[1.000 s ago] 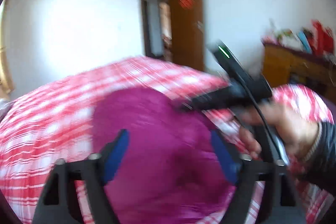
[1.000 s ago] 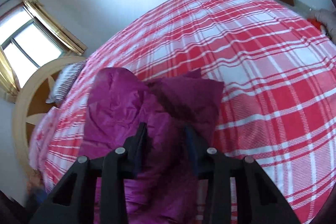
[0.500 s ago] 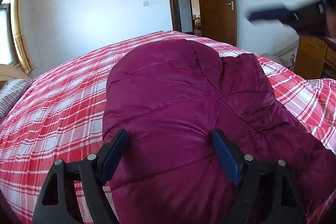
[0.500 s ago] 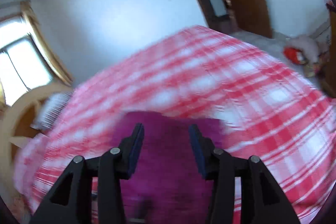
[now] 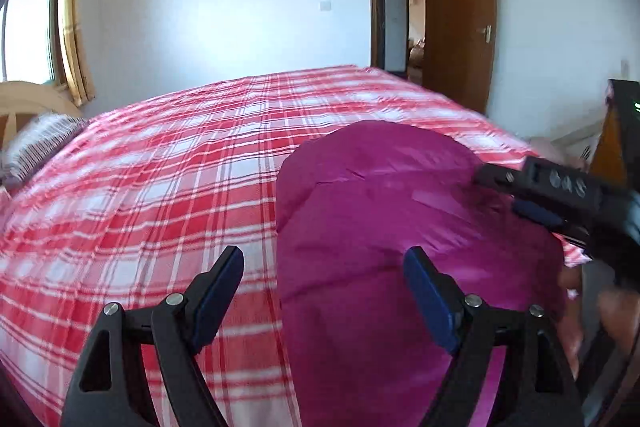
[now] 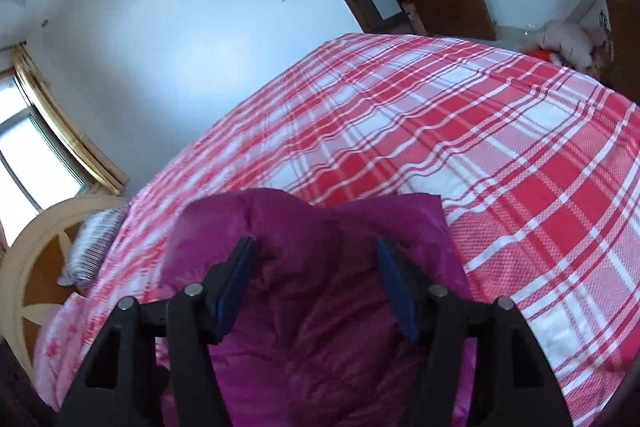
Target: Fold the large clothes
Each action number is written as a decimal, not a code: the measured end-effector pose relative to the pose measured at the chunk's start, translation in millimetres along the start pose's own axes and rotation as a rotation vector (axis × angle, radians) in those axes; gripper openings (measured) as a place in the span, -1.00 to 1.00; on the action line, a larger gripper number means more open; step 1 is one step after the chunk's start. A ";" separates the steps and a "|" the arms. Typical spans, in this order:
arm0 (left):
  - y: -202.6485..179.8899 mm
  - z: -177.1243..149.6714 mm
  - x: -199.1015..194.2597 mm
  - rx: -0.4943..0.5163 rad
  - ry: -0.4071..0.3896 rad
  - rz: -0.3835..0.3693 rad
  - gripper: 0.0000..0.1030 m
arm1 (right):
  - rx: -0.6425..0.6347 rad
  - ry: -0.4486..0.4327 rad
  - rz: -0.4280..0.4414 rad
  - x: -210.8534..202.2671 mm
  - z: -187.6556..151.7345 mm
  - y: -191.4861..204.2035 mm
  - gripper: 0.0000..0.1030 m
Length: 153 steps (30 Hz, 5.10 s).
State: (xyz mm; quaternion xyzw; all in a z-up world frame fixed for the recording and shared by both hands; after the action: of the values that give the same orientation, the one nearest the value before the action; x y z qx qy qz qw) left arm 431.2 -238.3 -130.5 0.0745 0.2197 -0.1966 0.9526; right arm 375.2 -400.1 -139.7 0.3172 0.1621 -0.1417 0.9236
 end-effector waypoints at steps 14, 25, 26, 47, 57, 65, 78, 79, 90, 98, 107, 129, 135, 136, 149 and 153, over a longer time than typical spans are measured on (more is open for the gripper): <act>8.8 -44.1 47.6 -0.038 0.128 0.026 0.98 | -0.045 0.095 0.016 40.7 -32.9 -10.9 0.49; 6.3 -50.7 53.5 -0.039 0.164 0.018 0.98 | -0.034 0.142 0.005 52.2 -42.4 -16.3 0.50; 6.2 -51.2 53.8 -0.040 0.166 0.018 0.98 | -0.034 0.141 0.005 52.3 -42.6 -16.3 0.50; 8.6 -56.9 58.5 -0.061 0.198 -0.007 0.99 | -0.047 0.128 -0.025 55.9 -44.2 -21.6 0.44; 11.4 -59.4 63.6 -0.070 0.214 -0.017 0.99 | -0.115 0.162 -0.080 62.8 -47.5 -16.5 0.49; 12.4 -60.7 65.8 -0.069 0.218 -0.022 0.99 | -0.141 0.142 -0.115 62.3 -47.6 -16.3 0.45; 15.9 -62.9 67.1 -0.091 0.219 -0.044 0.99 | -0.119 -0.096 -0.080 10.3 -20.5 -23.0 0.49; 16.1 -62.9 67.2 -0.093 0.220 -0.046 0.99 | -0.123 -0.109 -0.109 5.9 -19.1 -26.7 0.53; 20.6 -65.3 67.1 -0.150 0.231 -0.096 0.99 | -0.034 0.088 -0.160 34.0 -33.5 -64.0 0.52; 34.5 -69.4 57.7 -0.243 0.217 -0.170 0.99 | 0.005 0.138 -0.012 41.3 -40.8 -59.3 0.27; 29.5 -71.5 64.5 -0.210 0.240 -0.154 0.99 | 0.034 0.149 0.081 38.5 -44.4 -53.2 0.00; 1.0 -58.7 50.2 -0.072 0.174 -0.238 0.20 | -0.013 0.148 0.127 31.7 -47.0 -43.8 -0.42; -6.7 -52.6 29.9 -0.001 0.142 -0.202 -0.06 | -0.043 0.137 0.139 26.2 -46.7 -37.4 -0.50; -5.5 -52.7 27.6 0.000 0.139 -0.202 -0.11 | -0.045 0.137 0.141 25.4 -46.9 -36.8 -0.51; 2.1 -33.5 -35.1 0.052 0.047 -0.192 -0.43 | -0.038 0.129 0.210 -6.2 -54.4 -22.9 -0.55; 15.5 -30.5 -63.6 0.068 0.009 -0.175 -0.44 | -0.040 0.134 0.257 -21.6 -63.0 -6.1 -0.55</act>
State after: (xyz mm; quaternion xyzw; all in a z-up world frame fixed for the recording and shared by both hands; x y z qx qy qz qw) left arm 373.1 -195.4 -128.4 0.0880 0.2230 -0.2862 0.9277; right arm 340.2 -361.5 -181.6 0.3258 0.1844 0.0024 0.9273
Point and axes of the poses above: each gripper's, at about its wrist camera, not at the fingertips, and x roughly the way its jaws point, y to its left, z to its top, the point moved 7 cm from there along x, roughly the way its jaws point, and after that the axes turned 9 degrees about -y, right-handed, at the moved point
